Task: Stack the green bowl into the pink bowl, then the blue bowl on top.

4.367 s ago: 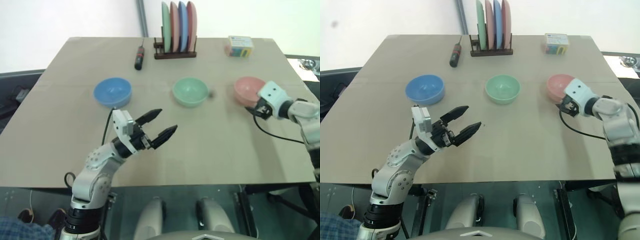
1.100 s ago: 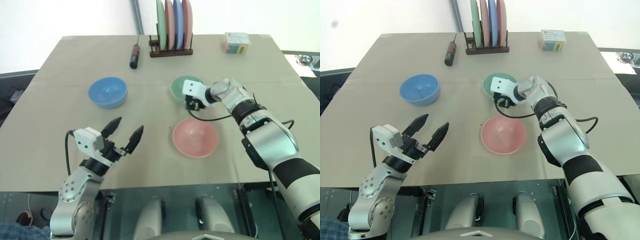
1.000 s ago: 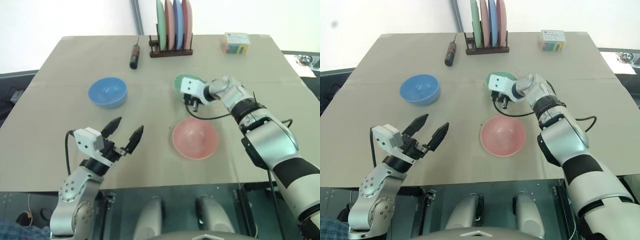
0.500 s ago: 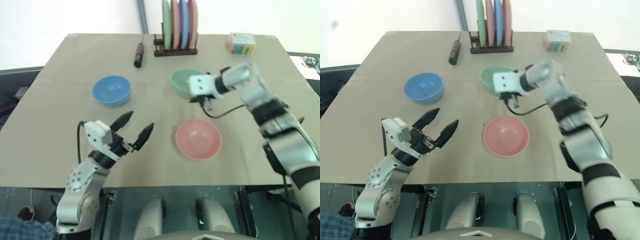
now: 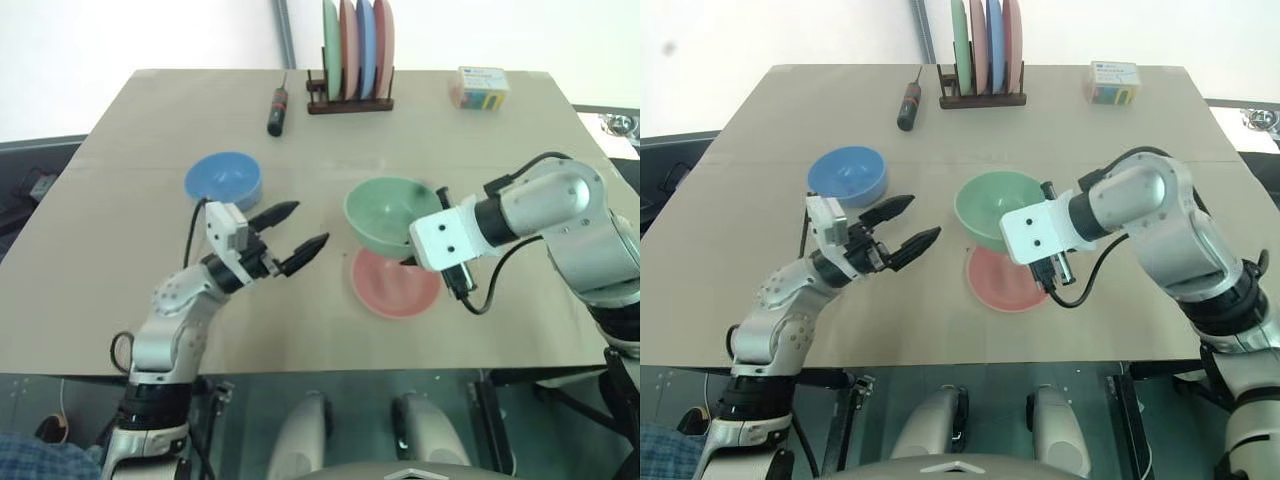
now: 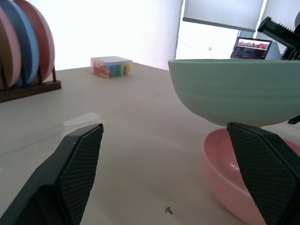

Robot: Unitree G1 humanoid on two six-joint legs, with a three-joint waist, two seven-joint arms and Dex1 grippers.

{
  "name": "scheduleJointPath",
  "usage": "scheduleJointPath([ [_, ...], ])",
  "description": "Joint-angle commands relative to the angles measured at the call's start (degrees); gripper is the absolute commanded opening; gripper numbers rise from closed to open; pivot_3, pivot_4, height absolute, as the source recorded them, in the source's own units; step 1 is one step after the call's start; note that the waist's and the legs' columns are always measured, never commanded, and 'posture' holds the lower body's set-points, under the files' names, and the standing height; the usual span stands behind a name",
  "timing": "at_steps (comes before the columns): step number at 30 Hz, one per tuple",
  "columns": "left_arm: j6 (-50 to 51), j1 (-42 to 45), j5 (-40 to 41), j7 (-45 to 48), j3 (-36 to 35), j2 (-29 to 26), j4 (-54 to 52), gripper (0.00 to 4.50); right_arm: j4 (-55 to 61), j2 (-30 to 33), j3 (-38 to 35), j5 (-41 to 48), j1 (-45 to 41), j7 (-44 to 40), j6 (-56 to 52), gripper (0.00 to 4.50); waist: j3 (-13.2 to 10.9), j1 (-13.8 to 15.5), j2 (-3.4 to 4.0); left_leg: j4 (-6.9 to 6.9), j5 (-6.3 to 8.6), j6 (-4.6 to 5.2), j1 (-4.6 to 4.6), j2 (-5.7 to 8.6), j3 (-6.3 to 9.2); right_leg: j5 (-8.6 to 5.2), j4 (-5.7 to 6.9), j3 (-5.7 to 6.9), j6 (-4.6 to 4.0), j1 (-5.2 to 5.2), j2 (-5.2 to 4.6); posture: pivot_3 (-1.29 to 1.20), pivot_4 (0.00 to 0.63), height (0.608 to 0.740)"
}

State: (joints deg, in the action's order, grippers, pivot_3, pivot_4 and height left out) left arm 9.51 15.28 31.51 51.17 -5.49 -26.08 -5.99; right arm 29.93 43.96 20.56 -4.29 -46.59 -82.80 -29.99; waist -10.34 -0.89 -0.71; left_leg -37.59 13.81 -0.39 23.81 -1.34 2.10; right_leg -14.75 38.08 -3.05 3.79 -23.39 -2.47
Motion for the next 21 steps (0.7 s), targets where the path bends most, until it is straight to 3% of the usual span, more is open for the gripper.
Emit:
scheduleJointPath([
  [1, -0.82, 1.67, 0.10, 1.81, 0.48, 0.11, 0.18, 4.50, 5.12, 1.85, -2.08, 2.30, 0.93, 1.24, -3.86, 1.78, 0.00, 0.05, 0.00, -0.01, 0.00, 0.00, 0.01, 0.00, 0.00, 0.00, 0.00, 0.00, 0.00, 0.00, 0.00, 0.00, 0.150, 0.740],
  [7, -0.85, 2.66, -0.15, 2.91, 0.88, 0.15, 1.44, 4.50, 7.78, 2.38, -4.45, 6.54, 0.18, 4.76, -12.00, 4.25, 0.00, 0.00, 0.00, -0.06, 0.00, 0.00, 0.01, 0.01, 0.00, 0.00, 0.02, 0.00, 0.00, 0.01, -0.02, 0.00, 0.150, 0.740],
  [15, -1.82, 6.19, -6.20, -1.60, 0.37, -1.89, 3.63, 4.50, 6.84, 2.92, -23.99, 22.80, 6.40, 8.47, -25.32, 4.25, 0.01, 0.34, -0.08, -0.14, 0.00, 0.01, 0.04, 0.01, 0.05, 0.00, 0.00, 0.03, 0.00, 0.07, -0.02, 0.00, 0.150, 0.740],
  [21, -1.06, 13.76, -14.49, -6.83, 0.47, -6.39, 10.78, 4.50, 1.98, 1.35, -35.59, 31.52, 10.33, 13.46, -25.73, 4.25, 0.01, 0.11, -0.08, -0.22, 0.00, 0.02, 0.01, 0.02, 0.05, 0.01, 0.05, 0.03, 0.01, 0.12, 0.02, 0.00, 0.150, 0.740],
])
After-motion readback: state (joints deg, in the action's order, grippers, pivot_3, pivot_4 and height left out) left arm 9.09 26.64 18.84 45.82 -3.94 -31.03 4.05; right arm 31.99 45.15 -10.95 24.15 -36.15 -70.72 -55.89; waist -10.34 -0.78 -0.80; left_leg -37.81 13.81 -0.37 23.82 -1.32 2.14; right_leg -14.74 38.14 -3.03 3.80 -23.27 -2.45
